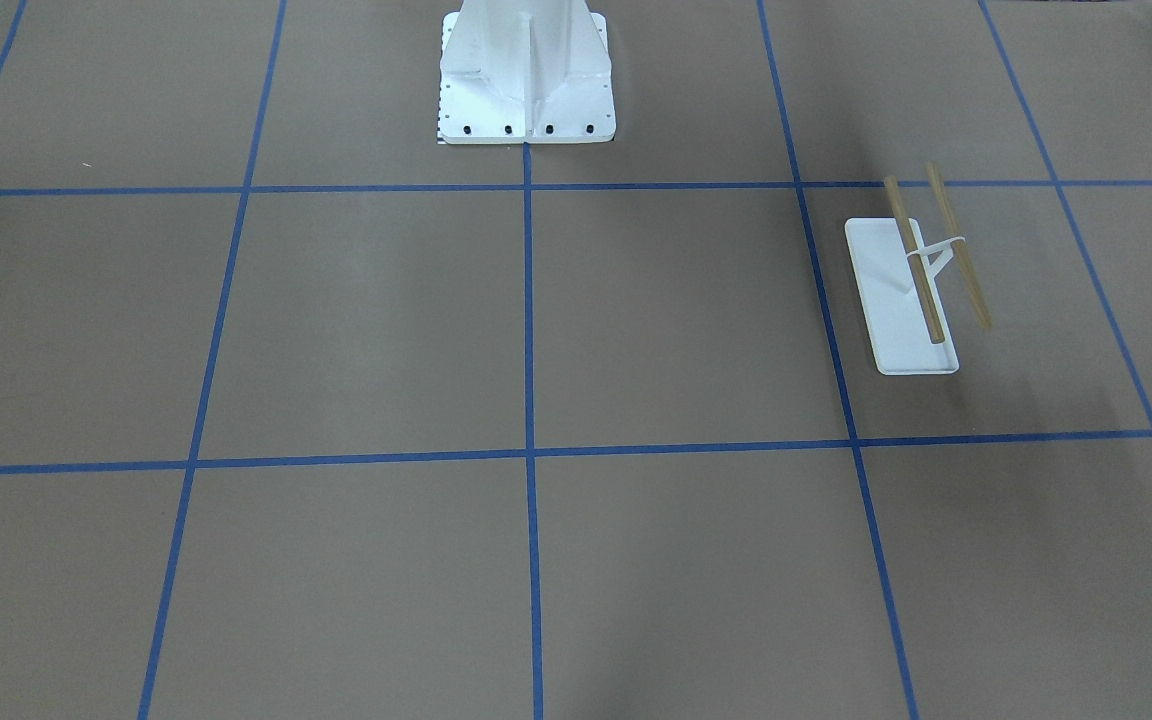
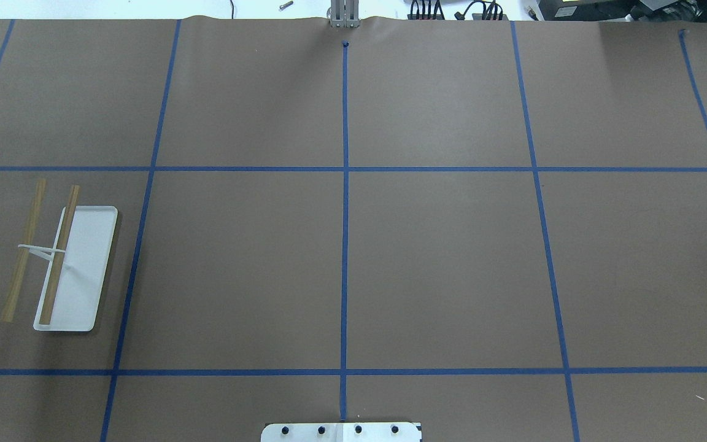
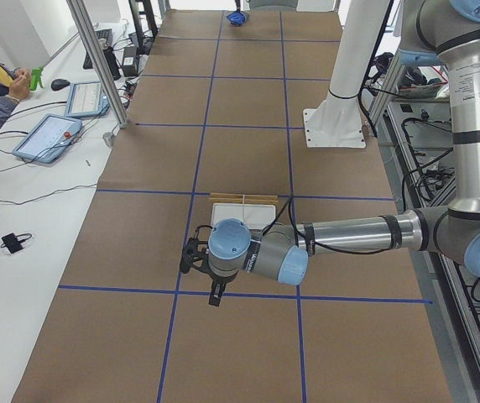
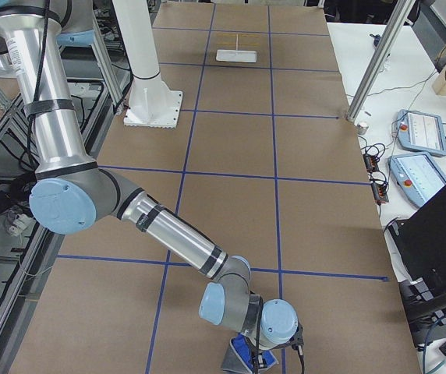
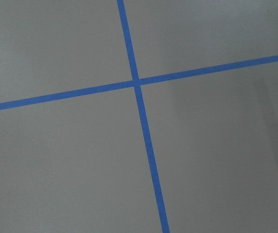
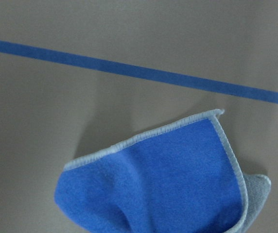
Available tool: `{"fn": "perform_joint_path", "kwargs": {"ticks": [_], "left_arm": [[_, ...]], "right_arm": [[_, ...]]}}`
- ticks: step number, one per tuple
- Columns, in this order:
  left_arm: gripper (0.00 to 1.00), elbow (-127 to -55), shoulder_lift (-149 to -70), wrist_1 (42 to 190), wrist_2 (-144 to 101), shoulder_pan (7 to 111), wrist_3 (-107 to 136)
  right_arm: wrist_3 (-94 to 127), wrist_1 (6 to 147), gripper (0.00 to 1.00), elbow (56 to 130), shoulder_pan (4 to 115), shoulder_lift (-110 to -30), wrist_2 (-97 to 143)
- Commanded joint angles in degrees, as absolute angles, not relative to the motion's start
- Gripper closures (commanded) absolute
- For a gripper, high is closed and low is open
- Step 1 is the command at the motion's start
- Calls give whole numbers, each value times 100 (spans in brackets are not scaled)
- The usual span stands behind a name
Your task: Hang towel on rack
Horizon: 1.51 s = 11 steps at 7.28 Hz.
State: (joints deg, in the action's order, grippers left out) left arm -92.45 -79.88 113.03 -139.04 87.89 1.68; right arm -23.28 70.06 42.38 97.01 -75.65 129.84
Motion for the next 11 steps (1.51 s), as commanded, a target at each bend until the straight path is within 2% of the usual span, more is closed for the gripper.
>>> {"fn": "perform_joint_path", "kwargs": {"ticks": [1,5,6,7,8,9,11], "left_arm": [[2,-9220,-8024,11303,-13896,8789,167],[2,-9158,-8042,11312,-13896,8789,158],[2,-9167,-8042,11312,-13896,8789,158],[2,-9167,-8042,11312,-13904,8789,158],[2,-9167,-8042,11338,-13904,8789,158],[2,-9167,-8042,11338,-13904,8789,158],[2,-9184,-8042,11347,-13904,8789,167]], "right_arm": [[-1596,6269,0,3693,9694,-7471,12824],[-1336,6003,1,3437,9651,-7479,12665],[-1336,5968,14,3428,9572,-7471,12526],[-1205,5959,53,3436,9554,-7471,12490],[-1178,5968,83,3437,9510,-7462,12489],[-1073,5968,100,3428,9336,-7392,12481],[-828,5977,100,3480,9281,-7200,12507]]}}
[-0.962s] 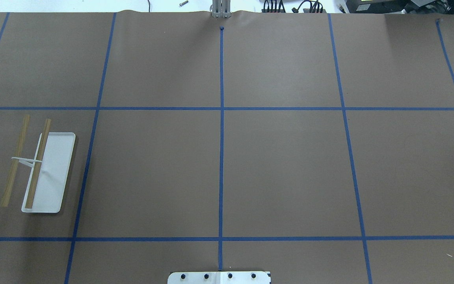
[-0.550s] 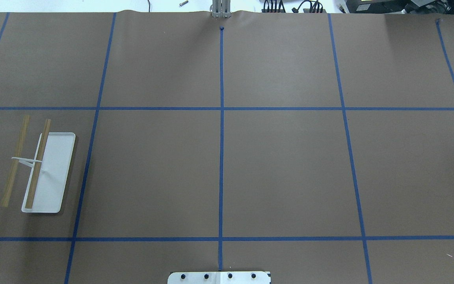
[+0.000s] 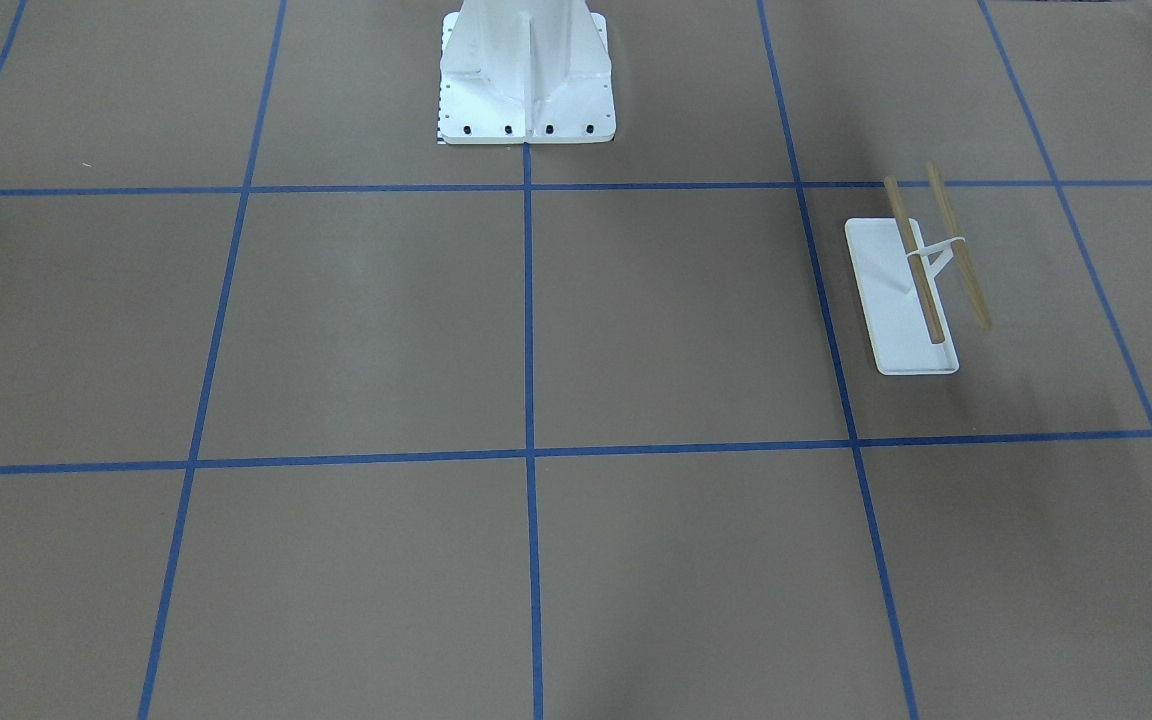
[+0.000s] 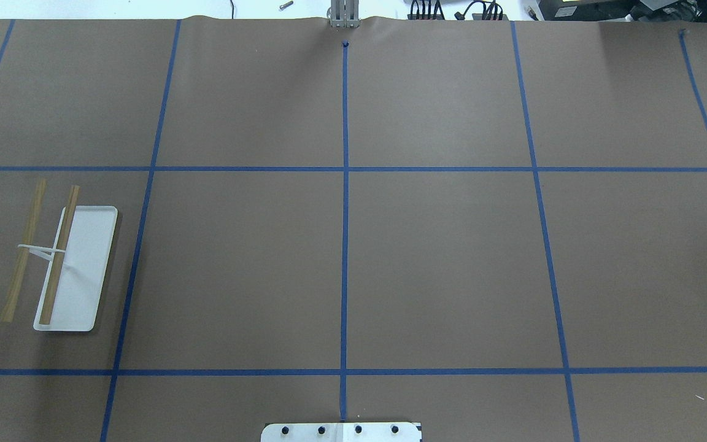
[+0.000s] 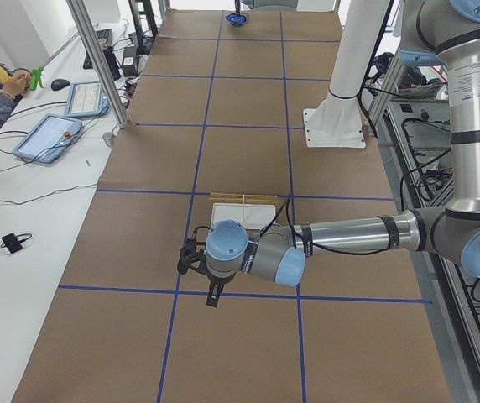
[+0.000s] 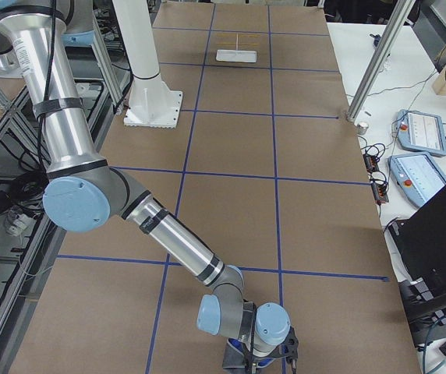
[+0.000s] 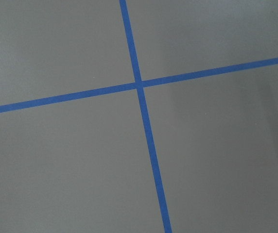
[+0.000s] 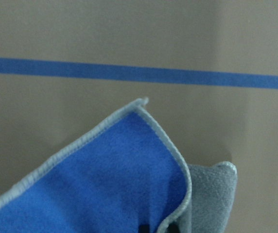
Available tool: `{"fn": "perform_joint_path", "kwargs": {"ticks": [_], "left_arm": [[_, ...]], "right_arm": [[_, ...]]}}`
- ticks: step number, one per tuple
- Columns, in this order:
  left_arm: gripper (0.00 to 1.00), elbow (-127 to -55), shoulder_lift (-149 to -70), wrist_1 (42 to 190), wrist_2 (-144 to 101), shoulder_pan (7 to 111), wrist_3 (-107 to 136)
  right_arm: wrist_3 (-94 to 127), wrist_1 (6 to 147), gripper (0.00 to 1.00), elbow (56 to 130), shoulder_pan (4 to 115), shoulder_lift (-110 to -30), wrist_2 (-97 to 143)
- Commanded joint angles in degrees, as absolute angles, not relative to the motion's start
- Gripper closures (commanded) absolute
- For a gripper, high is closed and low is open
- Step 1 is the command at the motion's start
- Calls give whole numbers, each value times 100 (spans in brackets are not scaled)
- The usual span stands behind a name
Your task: Hang towel on rack
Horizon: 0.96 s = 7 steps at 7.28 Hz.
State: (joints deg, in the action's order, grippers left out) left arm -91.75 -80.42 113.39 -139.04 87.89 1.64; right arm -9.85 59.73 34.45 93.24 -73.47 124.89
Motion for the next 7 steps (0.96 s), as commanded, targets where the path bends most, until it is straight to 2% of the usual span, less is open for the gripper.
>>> {"fn": "perform_joint_path", "kwargs": {"ticks": [1,2,3,5,7], "left_arm": [[2,-9193,-8033,11347,-13913,8789,167],[2,-9202,-8033,11347,-13913,8789,176],[2,-9202,-8033,11347,-13913,8789,176],[2,-9263,-8042,11399,-13983,8789,437],[2,-9246,-8216,11802,-14140,8763,1200]], "right_arm": [[-817,5994,100,3550,9299,-7059,12568],[-774,6203,100,3899,9429,-7032,12664],[-765,6997,100,4807,9552,-7066,12700],[-319,9488,100,7650,9275,-7260,12718],[530,10946,100,9755,8529,-7260,12779]]}}
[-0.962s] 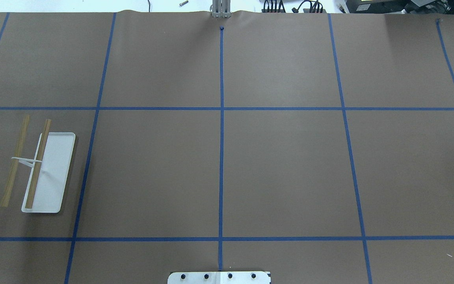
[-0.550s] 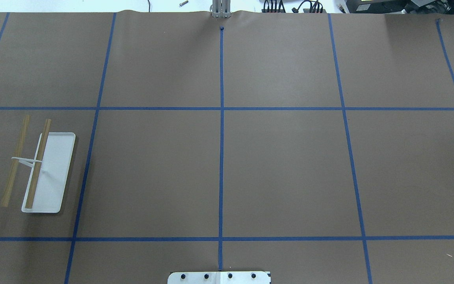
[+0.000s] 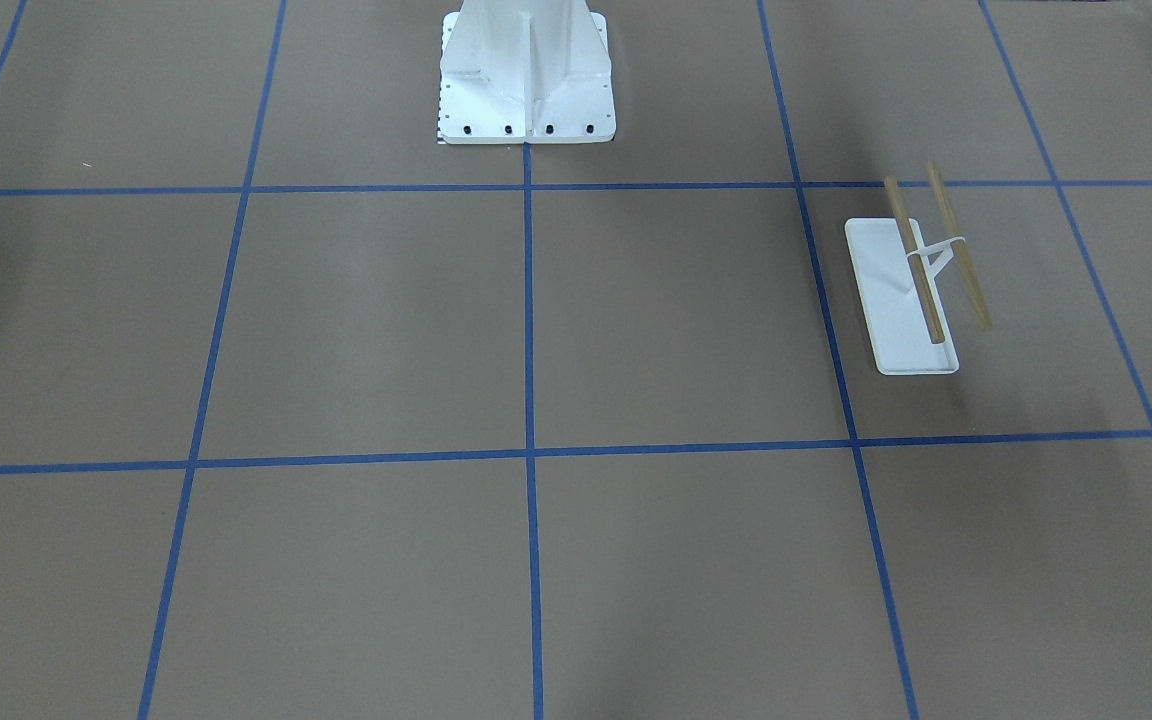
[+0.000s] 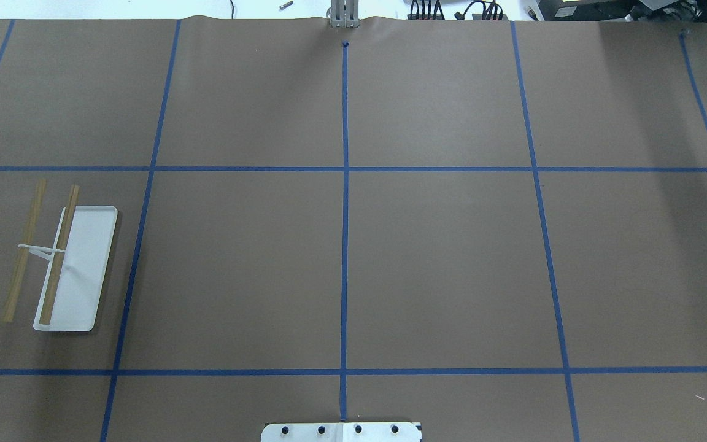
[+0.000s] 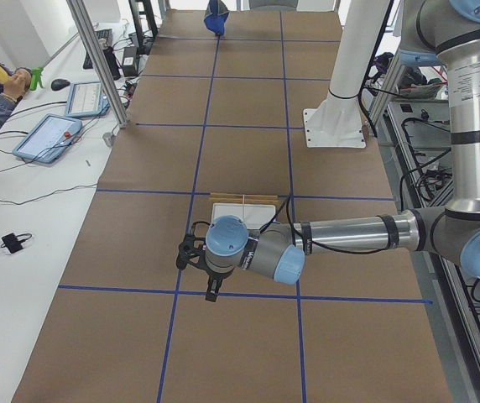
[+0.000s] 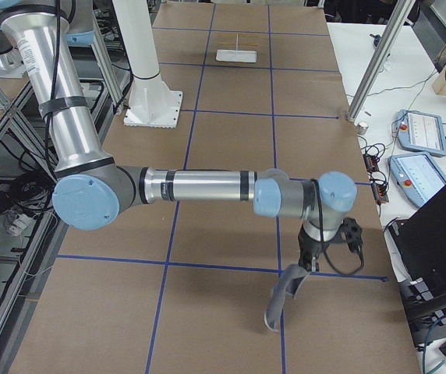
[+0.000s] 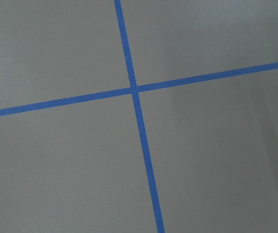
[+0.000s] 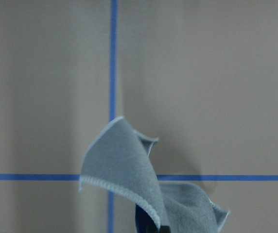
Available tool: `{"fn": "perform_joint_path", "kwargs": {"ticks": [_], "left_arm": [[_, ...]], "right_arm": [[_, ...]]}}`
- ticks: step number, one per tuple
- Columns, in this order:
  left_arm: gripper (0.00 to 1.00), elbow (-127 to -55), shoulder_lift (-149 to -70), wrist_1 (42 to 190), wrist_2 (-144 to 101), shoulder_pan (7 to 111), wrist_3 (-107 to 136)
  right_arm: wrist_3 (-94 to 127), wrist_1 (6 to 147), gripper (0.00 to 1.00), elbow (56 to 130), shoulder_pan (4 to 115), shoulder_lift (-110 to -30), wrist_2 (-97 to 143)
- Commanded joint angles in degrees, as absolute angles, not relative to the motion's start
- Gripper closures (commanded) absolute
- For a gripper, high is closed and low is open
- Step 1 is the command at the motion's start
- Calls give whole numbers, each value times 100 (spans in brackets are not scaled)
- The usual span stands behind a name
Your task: Hang towel on rack
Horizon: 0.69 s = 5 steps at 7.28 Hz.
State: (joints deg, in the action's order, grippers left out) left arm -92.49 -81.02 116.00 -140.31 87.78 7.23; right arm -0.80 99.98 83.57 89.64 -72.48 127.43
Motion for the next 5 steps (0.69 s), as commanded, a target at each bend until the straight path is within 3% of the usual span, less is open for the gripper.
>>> {"fn": "perform_joint_path", "kwargs": {"ticks": [1,3,5], "left_arm": [[2,-9237,-8409,11804,-14307,8754,1456],[2,-9255,-8874,11865,-14580,8414,2489],[2,-9255,-9323,12416,-14599,8000,4184]], "right_arm": [[1250,11186,100,10530,8073,-7251,12788],[3668,11277,100,11571,6827,-6919,12762],[5668,11277,100,11916,5954,-6226,12744]]}}
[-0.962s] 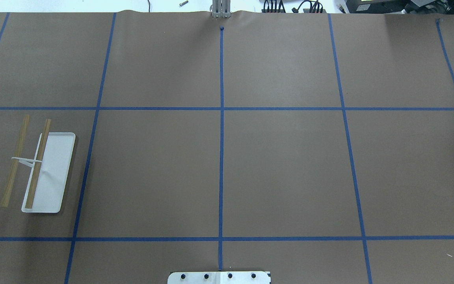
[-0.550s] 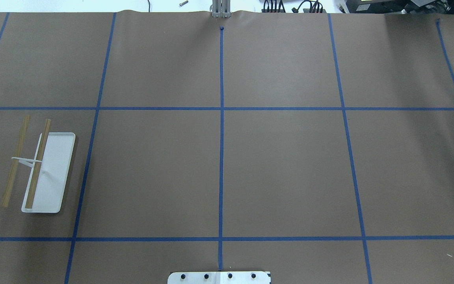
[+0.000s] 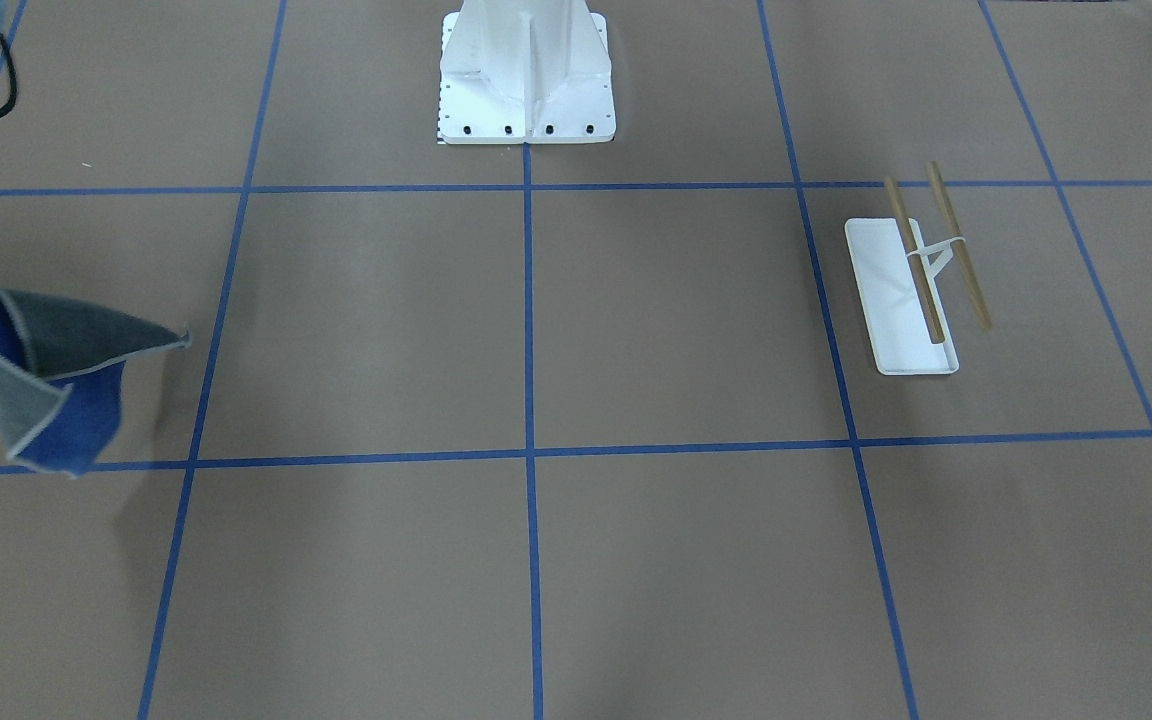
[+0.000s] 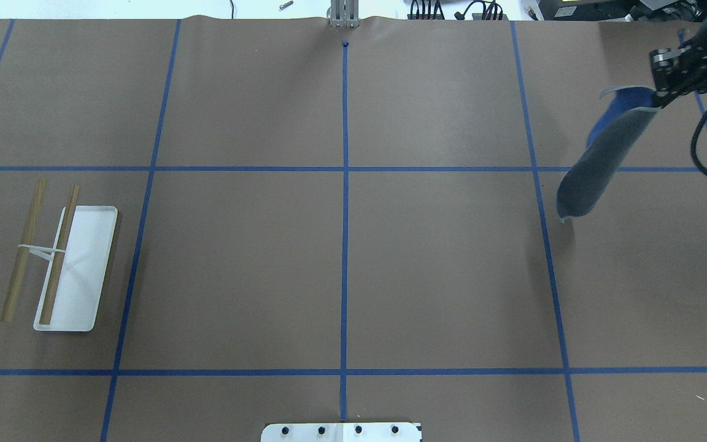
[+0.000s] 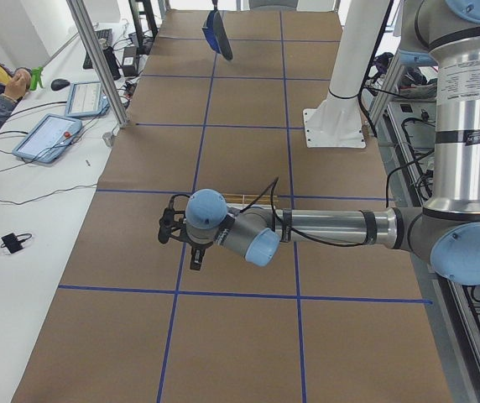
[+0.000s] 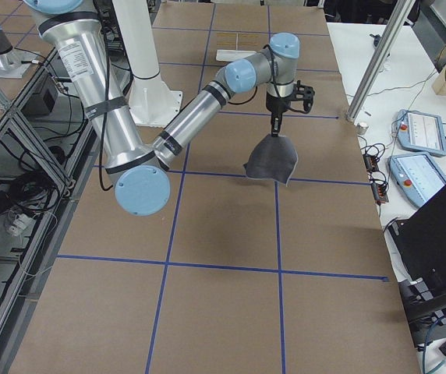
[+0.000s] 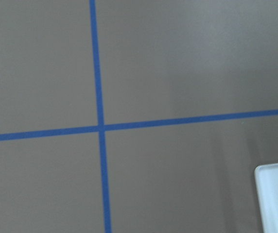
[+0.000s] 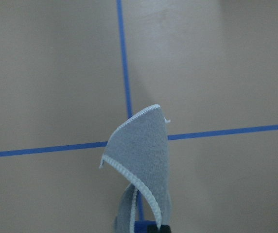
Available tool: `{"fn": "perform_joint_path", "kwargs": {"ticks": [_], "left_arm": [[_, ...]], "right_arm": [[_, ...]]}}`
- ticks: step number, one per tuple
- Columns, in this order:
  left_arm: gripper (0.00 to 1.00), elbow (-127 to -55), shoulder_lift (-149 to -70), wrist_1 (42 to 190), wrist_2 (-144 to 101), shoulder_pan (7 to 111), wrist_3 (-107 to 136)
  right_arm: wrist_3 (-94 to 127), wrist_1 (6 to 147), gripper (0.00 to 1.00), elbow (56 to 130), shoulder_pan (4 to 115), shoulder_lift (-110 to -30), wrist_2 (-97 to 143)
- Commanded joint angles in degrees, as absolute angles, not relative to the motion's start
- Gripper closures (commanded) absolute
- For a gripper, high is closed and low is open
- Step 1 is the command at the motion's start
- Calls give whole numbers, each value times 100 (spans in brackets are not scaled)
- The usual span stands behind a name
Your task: Hang towel on rack
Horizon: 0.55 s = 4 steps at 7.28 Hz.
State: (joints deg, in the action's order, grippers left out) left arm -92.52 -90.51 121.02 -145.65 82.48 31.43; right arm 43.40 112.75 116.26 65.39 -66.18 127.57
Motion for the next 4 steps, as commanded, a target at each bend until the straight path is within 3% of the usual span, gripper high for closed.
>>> {"fn": "perform_joint_path", "kwargs": {"ticks": [1,4], "left_arm": [[2,-9255,-9490,12715,-14607,7763,5106],[2,-9307,-10256,13330,-14538,7060,7871]], "right_arm": [[6548,11268,100,11901,5498,-5805,12675],[8887,10517,100,11226,4572,-4582,12164]]}}
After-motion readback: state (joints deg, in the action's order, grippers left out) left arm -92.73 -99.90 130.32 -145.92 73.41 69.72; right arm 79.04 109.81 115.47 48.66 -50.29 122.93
